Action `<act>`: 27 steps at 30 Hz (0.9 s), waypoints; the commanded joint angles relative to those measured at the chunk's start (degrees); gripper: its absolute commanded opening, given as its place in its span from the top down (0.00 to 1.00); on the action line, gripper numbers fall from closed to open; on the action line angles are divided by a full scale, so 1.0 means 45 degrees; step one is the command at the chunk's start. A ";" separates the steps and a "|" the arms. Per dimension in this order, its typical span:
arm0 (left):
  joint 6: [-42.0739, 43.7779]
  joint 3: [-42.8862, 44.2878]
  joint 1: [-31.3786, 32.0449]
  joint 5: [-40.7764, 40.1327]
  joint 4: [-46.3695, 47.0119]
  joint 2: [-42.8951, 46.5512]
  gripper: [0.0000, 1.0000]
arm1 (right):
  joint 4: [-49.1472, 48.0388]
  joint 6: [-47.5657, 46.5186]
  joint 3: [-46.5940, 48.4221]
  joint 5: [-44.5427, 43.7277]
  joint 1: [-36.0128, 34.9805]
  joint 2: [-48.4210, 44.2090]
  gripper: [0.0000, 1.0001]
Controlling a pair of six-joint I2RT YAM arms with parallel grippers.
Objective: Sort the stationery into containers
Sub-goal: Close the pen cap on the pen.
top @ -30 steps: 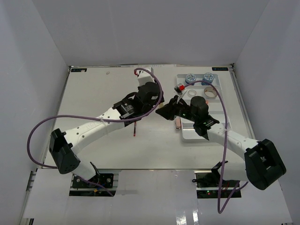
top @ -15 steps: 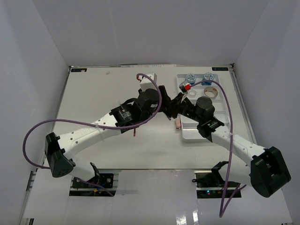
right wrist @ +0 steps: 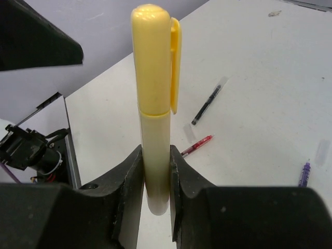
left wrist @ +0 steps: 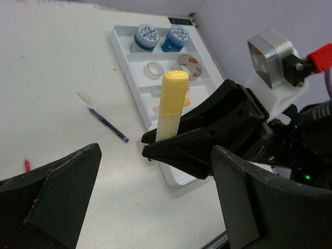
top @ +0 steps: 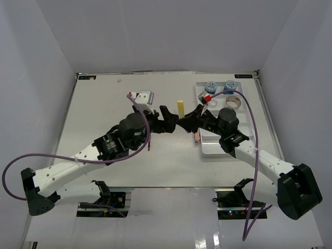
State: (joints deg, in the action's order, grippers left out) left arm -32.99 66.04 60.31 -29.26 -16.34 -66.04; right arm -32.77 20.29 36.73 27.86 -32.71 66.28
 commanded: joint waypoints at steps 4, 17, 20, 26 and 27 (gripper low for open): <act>0.3558 -0.1475 -0.1135 0.2473 0.3262 0.2625 0.02 | 0.0270 -0.0661 0.1366 0.2846 0.0393 -0.0003 0.92; 0.4285 0.1572 -0.4633 1.0970 0.2185 -0.0147 0.10 | 0.0779 -0.0682 0.2579 0.5548 0.0745 0.0701 0.92; 0.4285 0.1885 -0.5003 1.1870 0.2341 -0.0616 0.13 | 0.0779 -0.0701 0.2696 0.5800 0.0784 0.0837 0.92; 0.4129 0.2316 -0.5219 1.3277 0.2517 -0.1496 0.21 | 0.0779 -0.0662 0.2931 0.6075 0.0804 0.1149 0.92; 0.4109 0.2278 -0.5200 1.3279 0.2575 -0.1535 0.23 | 0.0779 -0.0643 0.2970 0.6114 0.0804 0.1169 0.92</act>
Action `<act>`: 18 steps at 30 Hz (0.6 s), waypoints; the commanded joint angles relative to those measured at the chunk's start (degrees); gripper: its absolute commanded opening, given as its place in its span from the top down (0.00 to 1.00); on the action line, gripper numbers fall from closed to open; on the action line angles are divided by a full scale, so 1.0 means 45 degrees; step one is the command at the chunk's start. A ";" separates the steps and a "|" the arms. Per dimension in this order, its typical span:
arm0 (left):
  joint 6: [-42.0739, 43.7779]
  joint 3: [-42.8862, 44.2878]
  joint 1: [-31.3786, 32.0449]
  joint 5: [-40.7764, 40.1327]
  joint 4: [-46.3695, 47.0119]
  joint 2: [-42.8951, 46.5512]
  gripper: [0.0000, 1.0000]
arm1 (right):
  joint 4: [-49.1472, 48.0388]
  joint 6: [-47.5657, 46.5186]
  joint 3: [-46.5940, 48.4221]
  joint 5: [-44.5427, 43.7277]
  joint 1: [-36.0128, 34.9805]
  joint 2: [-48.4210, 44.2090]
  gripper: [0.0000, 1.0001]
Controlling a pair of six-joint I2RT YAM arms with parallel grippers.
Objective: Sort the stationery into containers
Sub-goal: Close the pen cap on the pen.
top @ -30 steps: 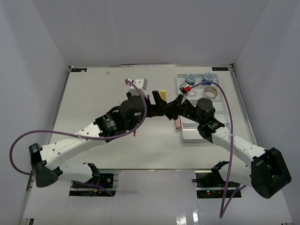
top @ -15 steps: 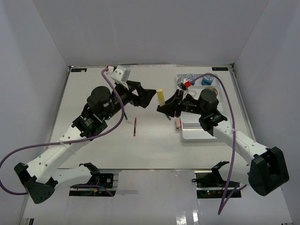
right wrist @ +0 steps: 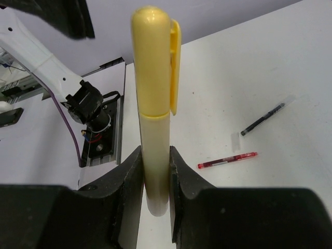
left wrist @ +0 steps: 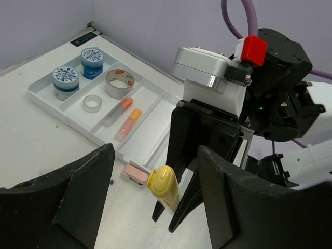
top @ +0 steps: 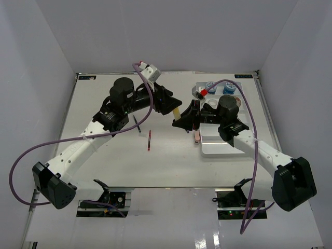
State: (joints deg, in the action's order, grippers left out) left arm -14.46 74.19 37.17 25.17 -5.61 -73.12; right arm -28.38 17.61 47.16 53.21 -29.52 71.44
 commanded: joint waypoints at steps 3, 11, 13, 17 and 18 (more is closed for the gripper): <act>-0.0049 0.0310 -0.0076 0.1321 0.0443 -0.0059 0.30 | -0.0197 -0.0026 0.0712 0.0500 0.0114 0.0062 0.92; -0.0536 -0.0159 -0.0076 0.1672 0.1303 -0.0176 0.41 | -0.0256 0.0072 0.0829 0.0558 0.0095 0.0082 0.92; -0.0615 -0.0256 -0.0076 0.1829 0.1656 -0.0215 0.44 | -0.0256 0.0091 0.0829 0.0558 0.0114 0.0101 0.92; -0.0810 -0.0432 -0.0076 0.1946 0.1870 -0.0235 0.46 | -0.0256 0.0130 0.0810 0.0539 0.0095 0.0062 0.92; -0.0830 -0.0452 -0.0076 0.1946 0.1929 -0.0235 0.47 | -0.0275 0.0150 0.0810 0.0539 0.0095 0.0043 0.92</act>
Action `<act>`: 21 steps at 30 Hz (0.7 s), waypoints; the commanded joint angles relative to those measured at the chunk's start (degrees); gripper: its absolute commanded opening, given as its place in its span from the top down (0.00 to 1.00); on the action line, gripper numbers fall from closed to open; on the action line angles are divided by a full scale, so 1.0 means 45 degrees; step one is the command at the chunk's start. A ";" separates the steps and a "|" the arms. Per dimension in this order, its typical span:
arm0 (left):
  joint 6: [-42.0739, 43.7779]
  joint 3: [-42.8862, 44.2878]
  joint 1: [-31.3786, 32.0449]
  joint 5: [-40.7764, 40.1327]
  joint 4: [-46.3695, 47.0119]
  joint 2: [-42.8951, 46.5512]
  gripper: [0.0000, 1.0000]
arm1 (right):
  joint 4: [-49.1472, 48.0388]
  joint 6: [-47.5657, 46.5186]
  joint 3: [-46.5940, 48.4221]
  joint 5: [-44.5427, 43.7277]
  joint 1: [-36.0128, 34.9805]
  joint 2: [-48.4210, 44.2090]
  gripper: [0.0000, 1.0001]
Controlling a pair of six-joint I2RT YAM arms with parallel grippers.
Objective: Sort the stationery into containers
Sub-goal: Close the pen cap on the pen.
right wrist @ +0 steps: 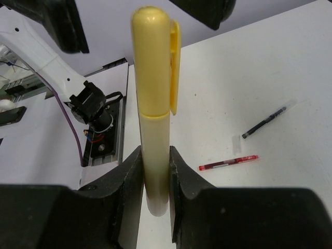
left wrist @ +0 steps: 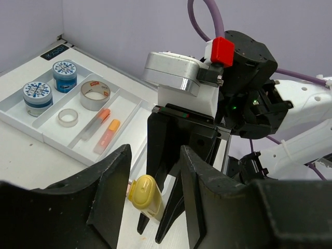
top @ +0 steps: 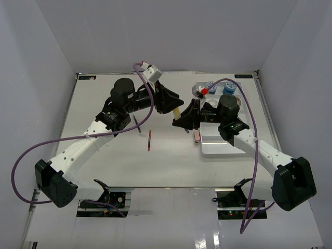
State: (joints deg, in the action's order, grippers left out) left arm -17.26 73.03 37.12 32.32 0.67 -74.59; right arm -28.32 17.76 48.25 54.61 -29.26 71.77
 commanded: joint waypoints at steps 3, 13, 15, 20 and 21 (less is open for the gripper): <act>-0.0267 -0.0292 -0.0066 0.0455 0.0633 0.0110 0.48 | -0.0309 0.0116 0.0586 0.0189 0.0056 -0.0050 0.92; -0.0481 -0.0566 -0.0066 0.0611 0.1004 0.0032 0.56 | -0.0524 0.0292 0.0509 0.0189 0.0036 -0.0070 0.92; -0.0521 -0.0585 -0.0066 0.0709 0.1063 -0.0046 0.60 | -0.0524 0.0292 0.0508 0.0189 0.0036 -0.0089 0.92; -0.0638 -0.0683 -0.0066 0.0904 0.1258 -0.0085 0.65 | -0.0621 0.0370 0.0508 0.0208 0.0036 -0.0108 0.92; -0.0638 -0.0741 -0.0066 0.0924 0.1277 -0.0085 0.68 | -0.0622 0.0389 0.0470 0.0189 0.0036 -0.0108 0.92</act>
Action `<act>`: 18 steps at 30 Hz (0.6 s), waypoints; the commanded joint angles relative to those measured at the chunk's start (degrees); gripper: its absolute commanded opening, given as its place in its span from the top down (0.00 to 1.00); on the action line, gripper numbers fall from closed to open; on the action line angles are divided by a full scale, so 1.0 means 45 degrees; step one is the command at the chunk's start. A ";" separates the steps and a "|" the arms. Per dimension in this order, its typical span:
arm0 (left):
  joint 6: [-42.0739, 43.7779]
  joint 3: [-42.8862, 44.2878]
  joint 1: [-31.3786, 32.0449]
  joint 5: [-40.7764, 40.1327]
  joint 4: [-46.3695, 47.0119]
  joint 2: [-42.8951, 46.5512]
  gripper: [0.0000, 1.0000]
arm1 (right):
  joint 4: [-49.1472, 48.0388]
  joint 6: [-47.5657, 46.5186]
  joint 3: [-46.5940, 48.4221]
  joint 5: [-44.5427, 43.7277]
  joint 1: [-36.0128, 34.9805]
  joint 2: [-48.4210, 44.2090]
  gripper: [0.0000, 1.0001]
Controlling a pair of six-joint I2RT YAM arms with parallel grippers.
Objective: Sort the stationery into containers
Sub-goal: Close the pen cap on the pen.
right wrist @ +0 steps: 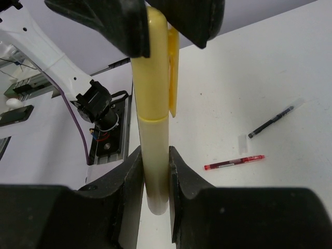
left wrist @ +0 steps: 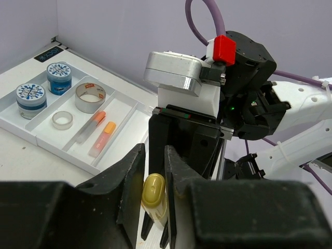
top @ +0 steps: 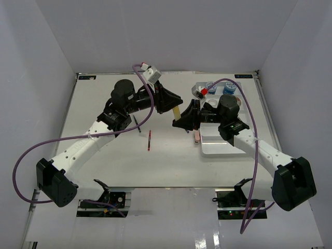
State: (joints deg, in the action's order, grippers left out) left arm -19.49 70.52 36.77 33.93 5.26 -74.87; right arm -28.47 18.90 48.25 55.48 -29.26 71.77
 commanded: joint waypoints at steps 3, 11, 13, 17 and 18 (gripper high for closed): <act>-0.0162 -0.0222 0.0012 0.0662 0.0277 -0.0022 0.73 | -0.0762 0.0273 0.0469 0.0014 0.0036 -0.0108 0.92; -0.0299 -0.0593 0.0012 0.0975 0.0434 0.0075 0.89 | -0.1368 0.0761 0.0586 -0.0103 0.0056 -0.0031 0.92; -0.0338 -0.0632 0.0012 0.1111 0.0414 0.0056 0.90 | -0.1544 0.0878 0.0645 -0.0142 0.0075 -0.0031 0.92; -0.0396 -0.0885 0.0012 0.1345 0.0336 0.0075 0.93 | -0.1642 0.0996 0.0976 -0.0123 0.0134 0.0087 0.92; -0.0416 -0.0925 0.0012 0.1443 0.0316 0.0075 0.94 | -0.1642 0.0996 0.1132 -0.0084 0.0134 0.0126 0.92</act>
State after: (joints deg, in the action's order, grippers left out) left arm -20.47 68.49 36.32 35.46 9.72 -74.94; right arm -29.58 22.09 48.29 56.47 -29.26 72.16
